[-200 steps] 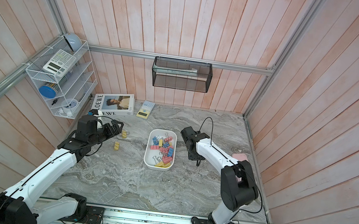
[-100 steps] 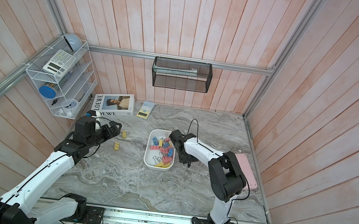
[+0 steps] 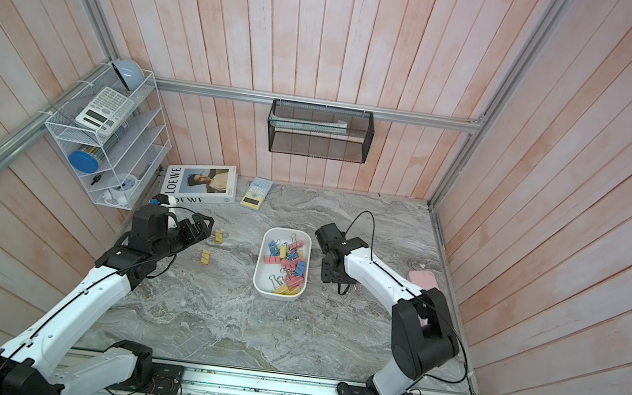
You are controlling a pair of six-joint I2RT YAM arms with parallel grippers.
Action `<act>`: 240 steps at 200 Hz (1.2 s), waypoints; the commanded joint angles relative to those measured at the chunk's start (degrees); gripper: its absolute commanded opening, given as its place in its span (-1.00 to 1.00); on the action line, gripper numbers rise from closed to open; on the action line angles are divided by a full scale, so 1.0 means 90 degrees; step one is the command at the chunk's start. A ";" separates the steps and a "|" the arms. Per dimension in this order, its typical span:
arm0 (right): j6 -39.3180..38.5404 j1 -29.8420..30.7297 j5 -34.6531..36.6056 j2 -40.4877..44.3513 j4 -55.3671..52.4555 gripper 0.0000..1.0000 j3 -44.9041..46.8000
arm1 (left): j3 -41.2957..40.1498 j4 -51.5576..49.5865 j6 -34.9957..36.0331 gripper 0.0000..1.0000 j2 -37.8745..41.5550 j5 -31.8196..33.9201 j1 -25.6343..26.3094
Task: Take out the binder clips from the storage box
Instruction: Adjust the binder clip at the center of the board.
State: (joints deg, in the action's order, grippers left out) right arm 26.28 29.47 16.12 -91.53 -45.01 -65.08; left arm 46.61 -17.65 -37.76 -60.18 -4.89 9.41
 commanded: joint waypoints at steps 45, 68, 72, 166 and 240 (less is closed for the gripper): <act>-0.0438 -0.1195 -0.1131 0.0212 0.0503 0.10 0.0486 | 0.0213 -0.0012 -0.0014 1.00 0.0046 -0.0091 0.0031; -0.0553 -0.1410 -0.1302 -0.0078 0.0545 0.10 0.0371 | 0.0239 -0.0036 -0.0015 1.00 0.0055 -0.0119 0.0037; -0.0551 -0.1433 -0.1323 -0.0112 0.0554 0.09 0.0365 | 0.0242 -0.0049 -0.0014 1.00 0.0055 -0.0110 0.0034; -0.0711 -0.1573 -0.1444 -0.0398 0.0686 -0.55 0.0400 | 0.0263 -0.0257 0.0131 1.00 0.0219 -0.0002 0.0038; -0.0868 -0.1010 -0.0048 -0.0540 -0.0206 -0.71 -0.0090 | 0.0193 -0.0178 0.0123 1.00 0.0211 -0.0019 0.0038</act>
State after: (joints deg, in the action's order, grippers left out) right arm 19.62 16.91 6.59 -94.30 -40.29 -62.52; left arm 47.57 -19.75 -37.50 -58.92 -5.52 9.45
